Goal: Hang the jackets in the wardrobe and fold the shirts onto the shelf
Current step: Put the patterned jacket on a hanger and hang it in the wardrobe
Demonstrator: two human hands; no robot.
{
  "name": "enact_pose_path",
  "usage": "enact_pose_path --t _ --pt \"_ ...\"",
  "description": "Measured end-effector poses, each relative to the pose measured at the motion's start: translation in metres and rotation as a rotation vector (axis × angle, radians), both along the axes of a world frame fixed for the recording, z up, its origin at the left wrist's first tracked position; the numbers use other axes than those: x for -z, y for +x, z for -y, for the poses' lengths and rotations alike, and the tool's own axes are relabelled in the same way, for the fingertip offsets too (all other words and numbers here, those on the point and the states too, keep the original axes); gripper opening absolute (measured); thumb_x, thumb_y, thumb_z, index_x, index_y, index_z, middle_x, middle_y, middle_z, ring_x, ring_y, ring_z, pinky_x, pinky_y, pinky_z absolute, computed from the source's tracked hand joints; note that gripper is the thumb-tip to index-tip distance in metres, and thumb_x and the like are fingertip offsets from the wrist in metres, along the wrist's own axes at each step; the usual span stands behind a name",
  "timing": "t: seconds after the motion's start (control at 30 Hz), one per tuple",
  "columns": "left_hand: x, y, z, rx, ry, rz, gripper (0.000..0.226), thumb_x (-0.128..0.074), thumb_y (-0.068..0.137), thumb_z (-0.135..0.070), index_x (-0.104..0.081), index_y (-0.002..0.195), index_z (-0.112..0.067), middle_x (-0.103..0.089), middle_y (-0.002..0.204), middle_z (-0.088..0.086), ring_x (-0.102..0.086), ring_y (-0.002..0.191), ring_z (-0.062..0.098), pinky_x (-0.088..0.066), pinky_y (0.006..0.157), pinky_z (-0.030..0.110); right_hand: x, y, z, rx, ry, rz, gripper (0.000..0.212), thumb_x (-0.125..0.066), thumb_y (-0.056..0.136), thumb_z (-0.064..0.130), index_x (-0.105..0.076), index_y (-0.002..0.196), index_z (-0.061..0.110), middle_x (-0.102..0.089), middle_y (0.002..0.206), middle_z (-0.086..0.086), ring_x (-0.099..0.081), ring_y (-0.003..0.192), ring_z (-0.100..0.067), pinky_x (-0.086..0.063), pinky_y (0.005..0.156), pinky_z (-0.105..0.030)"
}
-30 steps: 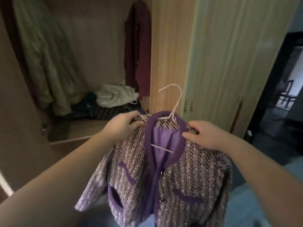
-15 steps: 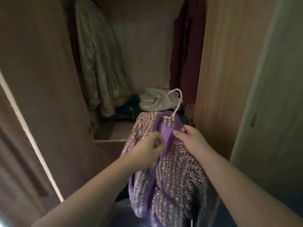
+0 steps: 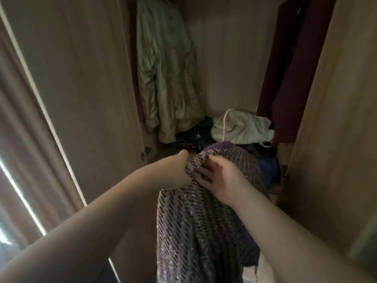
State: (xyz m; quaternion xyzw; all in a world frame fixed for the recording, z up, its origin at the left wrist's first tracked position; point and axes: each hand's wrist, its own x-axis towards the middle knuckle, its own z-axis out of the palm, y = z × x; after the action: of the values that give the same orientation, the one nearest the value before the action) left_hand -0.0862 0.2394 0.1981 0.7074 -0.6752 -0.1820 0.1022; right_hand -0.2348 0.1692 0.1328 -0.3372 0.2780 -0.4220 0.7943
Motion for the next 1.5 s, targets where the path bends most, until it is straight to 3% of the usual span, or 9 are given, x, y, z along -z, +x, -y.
enact_pose_path --t 0.13,0.27,0.47,0.6,0.77,0.87,1.07,1.37,1.5 --pt "0.009 0.005 0.018 -0.146 -0.328 0.237 0.033 -0.046 0.095 -0.056 -0.042 0.100 -0.024 -0.058 0.086 -0.004 -0.058 0.077 0.022 -0.048 0.064 0.037 -0.017 0.002 0.006 -0.114 -0.204 -0.027 0.037 -0.037 0.097 -0.003 -0.054 0.122 0.018 -0.064 0.123 -0.014 -0.063 0.114 -0.027 -0.052 0.095 -0.044" --pt "0.011 0.025 0.033 -0.209 -0.540 0.301 0.036 -0.038 0.096 -0.064 -0.049 0.092 -0.030 -0.054 0.075 -0.008 -0.057 0.075 0.026 -0.041 0.060 0.036 -0.032 -0.001 0.018 -0.104 -0.529 -0.440 0.047 -0.039 0.094 -0.009 -0.058 0.123 0.023 -0.065 0.112 -0.009 -0.067 0.100 -0.023 -0.055 0.083 -0.039" --pt "0.014 0.074 0.064 -0.226 -0.581 0.392 0.033 -0.035 0.096 -0.064 -0.041 0.088 -0.033 -0.061 0.074 -0.004 -0.062 0.071 0.026 -0.049 0.060 0.036 -0.034 -0.034 0.072 0.605 -1.094 -0.937 0.014 -0.051 0.099 0.020 -0.062 0.102 0.029 -0.067 0.095 0.009 -0.064 0.088 -0.009 -0.053 0.075 -0.030" --pt "0.012 0.110 0.089 -0.211 -0.742 0.373 0.036 -0.042 0.095 -0.061 -0.048 0.089 -0.026 -0.060 0.065 -0.004 -0.061 0.064 0.026 -0.052 0.058 0.037 -0.027 -0.021 0.127 0.431 -1.273 -1.262 0.050 -0.034 0.097 0.061 -0.053 0.127 0.025 -0.059 0.120 0.004 -0.055 0.111 -0.016 -0.048 0.096 -0.038" --pt "-0.004 0.166 0.132 -0.213 -0.820 0.288 0.035 -0.042 0.093 -0.063 -0.055 0.094 -0.031 -0.064 0.071 -0.006 -0.063 0.069 0.022 -0.051 0.059 0.035 -0.053 0.023 0.175 0.604 -1.451 -1.392 0.049 -0.025 0.091 0.066 -0.050 0.086 0.024 -0.054 0.069 0.008 -0.052 0.062 -0.016 -0.039 0.051 -0.033" --pt "-0.018 0.192 0.166 -0.194 -0.814 0.240 0.036 -0.038 0.093 -0.064 -0.048 0.087 -0.030 -0.059 0.066 -0.007 -0.058 0.063 0.018 -0.047 0.053 0.033 -0.087 0.057 0.205 0.872 -1.558 -1.510 0.037 -0.037 0.095 0.056 -0.042 0.080 0.023 -0.048 0.062 0.006 -0.050 0.056 -0.022 -0.034 0.046 -0.033" --pt "-0.053 0.217 0.223 -0.211 -0.894 0.129 0.035 -0.043 0.091 -0.068 -0.052 0.085 -0.035 -0.059 0.062 -0.011 -0.054 0.056 0.003 -0.049 0.051 0.029 -0.131 0.106 0.273 1.017 -1.541 -1.430 0.022 -0.064 0.090 0.033 -0.048 0.086 0.020 -0.042 0.073 0.007 -0.052 0.072 -0.029 -0.032 0.062 -0.036" --pt "-0.145 0.231 0.312 -0.419 -1.025 0.239 0.041 -0.041 0.091 -0.071 -0.057 0.084 -0.034 -0.059 0.062 -0.010 -0.052 0.056 0.003 -0.051 0.052 0.032 -0.192 0.142 0.386 1.130 -1.560 -1.352 0.035 -0.050 0.093 0.043 -0.052 0.118 0.019 -0.056 0.107 -0.002 -0.053 0.100 -0.027 -0.040 0.084 -0.044" --pt "-0.195 0.226 0.343 -0.451 -1.121 0.340 0.041 -0.040 0.090 -0.071 -0.056 0.085 -0.034 -0.058 0.064 -0.010 -0.052 0.058 0.006 -0.048 0.050 0.028 -0.220 0.151 0.418 1.170 -1.646 -1.198 0.056 -0.044 0.093 0.039 -0.037 0.146 0.020 -0.044 0.144 -0.005 -0.040 0.132 -0.027 -0.032 0.112 -0.052"
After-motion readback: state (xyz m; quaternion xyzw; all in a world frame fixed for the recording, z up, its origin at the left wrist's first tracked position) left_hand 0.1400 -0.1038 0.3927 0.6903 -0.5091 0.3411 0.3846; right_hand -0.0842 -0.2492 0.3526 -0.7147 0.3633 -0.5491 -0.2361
